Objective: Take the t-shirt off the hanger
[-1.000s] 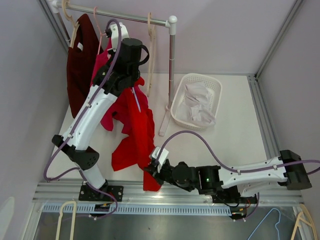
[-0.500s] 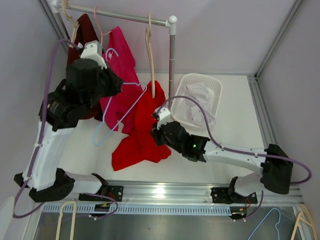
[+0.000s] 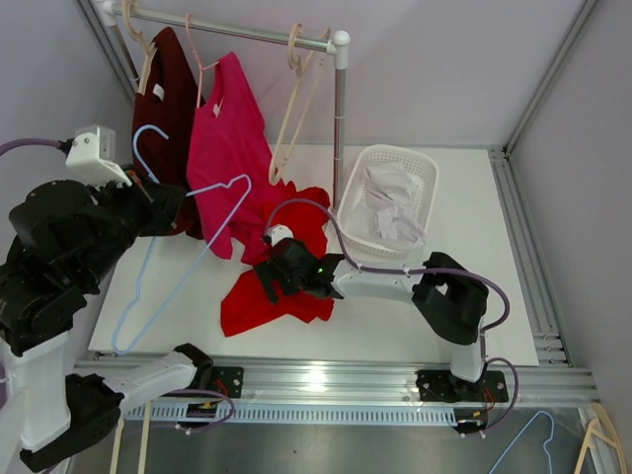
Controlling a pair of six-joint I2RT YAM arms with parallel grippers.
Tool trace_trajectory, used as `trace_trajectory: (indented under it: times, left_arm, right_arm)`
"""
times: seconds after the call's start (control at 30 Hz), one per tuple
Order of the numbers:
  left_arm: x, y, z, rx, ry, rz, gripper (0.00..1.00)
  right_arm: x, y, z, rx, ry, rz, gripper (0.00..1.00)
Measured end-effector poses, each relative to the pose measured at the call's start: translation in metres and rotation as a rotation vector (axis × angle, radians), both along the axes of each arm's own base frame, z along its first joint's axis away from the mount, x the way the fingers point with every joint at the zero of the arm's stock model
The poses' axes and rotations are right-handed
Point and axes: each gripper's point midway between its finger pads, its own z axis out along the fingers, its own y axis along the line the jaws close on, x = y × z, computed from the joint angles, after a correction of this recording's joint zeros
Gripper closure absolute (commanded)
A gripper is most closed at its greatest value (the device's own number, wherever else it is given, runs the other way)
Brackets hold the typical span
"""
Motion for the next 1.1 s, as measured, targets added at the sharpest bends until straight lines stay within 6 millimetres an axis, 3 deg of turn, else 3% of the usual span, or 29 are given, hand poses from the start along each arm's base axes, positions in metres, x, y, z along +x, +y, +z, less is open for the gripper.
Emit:
trace_trajectory:
  times: [0.33, 0.4, 0.5, 0.53, 0.63, 0.77, 0.83, 0.97, 1.1]
  left_arm:
    - [0.027, -0.01, -0.013, 0.07, 0.043, 0.014, 0.99]
    - [0.034, -0.014, -0.009, 0.074, 0.038, 0.014, 0.99]
    - [0.044, -0.019, 0.004, 0.065, 0.013, 0.016, 0.99]
    - [0.048, -0.021, 0.008, 0.061, 0.004, 0.017, 0.99]
    - [0.056, -0.024, 0.011, 0.06, 0.001, 0.021, 0.99]
    - [0.064, -0.022, 0.011, 0.061, 0.002, 0.044, 0.99]
    - [0.069, -0.021, 0.012, 0.059, -0.001, 0.057, 0.99]
    - [0.081, -0.022, 0.018, 0.049, -0.018, 0.078, 0.99]
    - [0.093, -0.026, 0.025, 0.04, -0.037, 0.087, 0.99]
  right_arm:
    - [-0.011, -0.017, -0.049, -0.142, 0.083, -0.011, 0.0]
    - [-0.011, -0.015, -0.047, -0.139, 0.08, -0.008, 0.01]
    - [-0.013, -0.013, -0.05, -0.149, 0.077, -0.003, 0.33]
    - [-0.013, -0.012, -0.05, -0.15, 0.075, -0.002, 0.62]
    - [-0.014, -0.01, -0.052, -0.149, 0.074, -0.003, 1.0]
    - [-0.02, -0.011, -0.05, -0.131, 0.078, -0.01, 1.0]
    - [-0.029, -0.023, -0.048, -0.139, 0.084, -0.011, 1.0]
    - [-0.051, -0.066, -0.022, -0.165, 0.083, -0.03, 1.0]
    - [-0.047, -0.098, 0.061, -0.044, -0.016, -0.101, 1.0]
